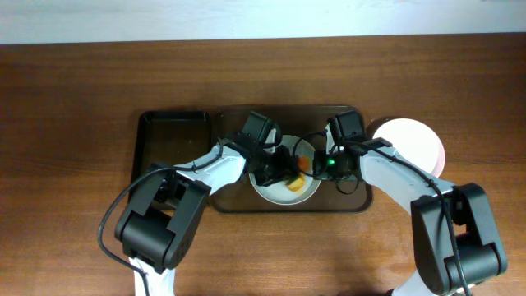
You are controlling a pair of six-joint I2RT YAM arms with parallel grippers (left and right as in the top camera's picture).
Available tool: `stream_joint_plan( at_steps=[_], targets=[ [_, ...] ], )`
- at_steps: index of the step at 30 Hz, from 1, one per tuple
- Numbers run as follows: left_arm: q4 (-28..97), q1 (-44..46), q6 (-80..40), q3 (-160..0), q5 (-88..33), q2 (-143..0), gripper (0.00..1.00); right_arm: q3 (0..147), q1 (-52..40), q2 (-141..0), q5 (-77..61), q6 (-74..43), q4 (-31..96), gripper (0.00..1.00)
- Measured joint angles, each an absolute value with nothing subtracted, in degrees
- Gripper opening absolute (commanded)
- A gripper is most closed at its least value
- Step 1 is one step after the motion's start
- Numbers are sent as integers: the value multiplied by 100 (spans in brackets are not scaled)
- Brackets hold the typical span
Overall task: Clean dirty plates on tray and stack at the side
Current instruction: 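Scrub the pale green plate with the sponge in left gripper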
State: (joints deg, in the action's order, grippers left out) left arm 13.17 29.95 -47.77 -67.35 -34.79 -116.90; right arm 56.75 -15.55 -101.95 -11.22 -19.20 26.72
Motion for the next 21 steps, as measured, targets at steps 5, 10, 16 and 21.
stream_joint_plan(
  at_steps=[5,10,16,21],
  targets=[
    [1785,2932,-4320,-6836,-2915,-11614,0,5675,-1559,-10195,-1103,-1909,2694,4],
    [1885,2324,-3555,-6836,-2460,-11491,0,5675,-1559,-10195,-1100,-1900,2700,4],
    [2453,2272,-1973,-6770,-1597,-10578,0,5675,-1559,-10195,-1103,-1903,2722,4],
    [3166,2191,-1667,-6783,-690,-8864,0,5677,-1559,-10195,-1103,-1905,2740,4]
  ],
)
